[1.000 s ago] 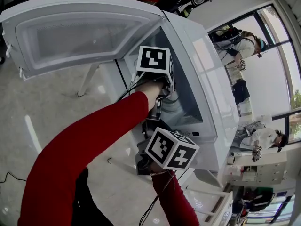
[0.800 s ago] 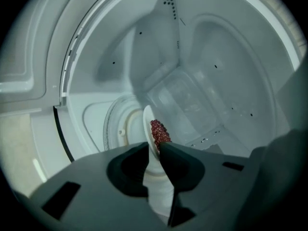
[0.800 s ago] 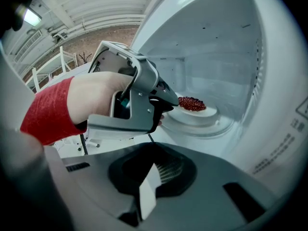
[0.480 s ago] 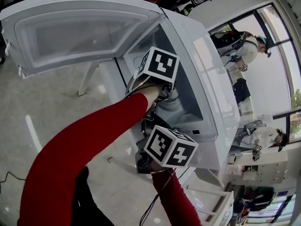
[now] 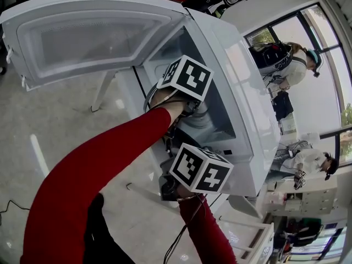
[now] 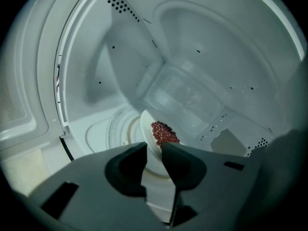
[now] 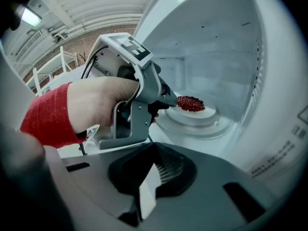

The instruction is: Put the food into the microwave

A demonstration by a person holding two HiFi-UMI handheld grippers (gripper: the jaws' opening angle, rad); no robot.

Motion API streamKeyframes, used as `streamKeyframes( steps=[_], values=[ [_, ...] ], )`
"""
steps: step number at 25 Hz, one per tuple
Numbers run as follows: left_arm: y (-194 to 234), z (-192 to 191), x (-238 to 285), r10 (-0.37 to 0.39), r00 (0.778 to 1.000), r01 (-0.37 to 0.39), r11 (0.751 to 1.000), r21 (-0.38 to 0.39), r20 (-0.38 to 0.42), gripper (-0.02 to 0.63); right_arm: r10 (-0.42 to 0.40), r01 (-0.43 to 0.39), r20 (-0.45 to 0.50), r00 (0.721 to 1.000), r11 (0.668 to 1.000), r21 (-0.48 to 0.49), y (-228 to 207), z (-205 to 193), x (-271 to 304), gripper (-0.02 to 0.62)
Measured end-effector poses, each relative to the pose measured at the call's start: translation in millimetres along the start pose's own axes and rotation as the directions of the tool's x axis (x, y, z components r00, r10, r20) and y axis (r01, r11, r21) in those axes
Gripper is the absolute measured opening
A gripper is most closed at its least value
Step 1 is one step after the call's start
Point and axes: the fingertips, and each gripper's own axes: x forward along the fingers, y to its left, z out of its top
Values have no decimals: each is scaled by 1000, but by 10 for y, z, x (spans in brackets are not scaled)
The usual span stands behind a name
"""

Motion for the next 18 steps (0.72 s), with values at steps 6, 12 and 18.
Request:
streamKeyframes(
  steps=[6,12,18],
  values=[
    [42,-29,-28,36,999,-36,999,37,10,106,6,-6,-7,1000,1000,-1,34,-54,-3,14],
    [48,-19,-11,68,998,-69,992,104,16,117,-3,3,-12,1000,1000,6,-13,-62,-12,14],
    [52,-17,-9,102,994,-106,978,178,29,126,0,0,-19,1000,1000,11,-10,-86,-7,14]
  ],
)
